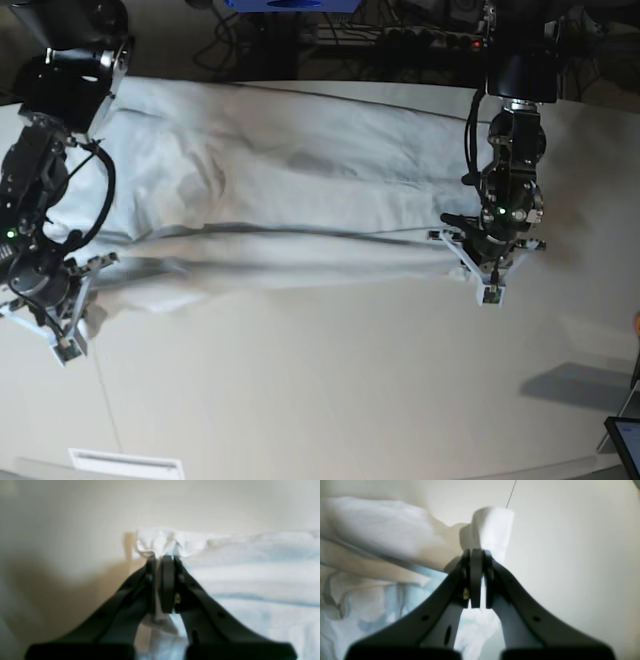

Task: Fold the T-shirt properly
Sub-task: 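Drag the folded shirt with both grippers toward the collar edge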

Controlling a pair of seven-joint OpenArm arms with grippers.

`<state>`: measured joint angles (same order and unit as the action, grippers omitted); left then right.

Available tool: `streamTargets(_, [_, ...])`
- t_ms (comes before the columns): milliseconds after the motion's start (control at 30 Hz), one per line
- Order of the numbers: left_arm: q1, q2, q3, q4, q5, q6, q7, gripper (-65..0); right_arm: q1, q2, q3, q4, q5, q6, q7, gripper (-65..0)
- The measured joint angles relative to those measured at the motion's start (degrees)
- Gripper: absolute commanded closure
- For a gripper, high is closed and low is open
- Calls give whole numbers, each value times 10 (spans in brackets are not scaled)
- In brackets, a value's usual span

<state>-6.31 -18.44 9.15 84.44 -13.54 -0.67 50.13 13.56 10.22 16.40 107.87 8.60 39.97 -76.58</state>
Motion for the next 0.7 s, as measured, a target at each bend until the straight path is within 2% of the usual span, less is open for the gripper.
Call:
streamTargets(333, [-2,-10,0,3,-4,0,0,0,-82,0,5,51,-2,1,-3,-3])
streamTargets(467, [-3,-10,0,7,-4,0,1,0,-84,-13,46,52,9,1,3,-1])
streamTargets(633, [11,-10,-28,64,-4,-2,-1,0,-107,-12,91,52,37,0,-5,-1])
streamTargets(700, [14,-11,-32,75,-2,-2,15,0,-121,-10,99,53,48,1,-4,-1])
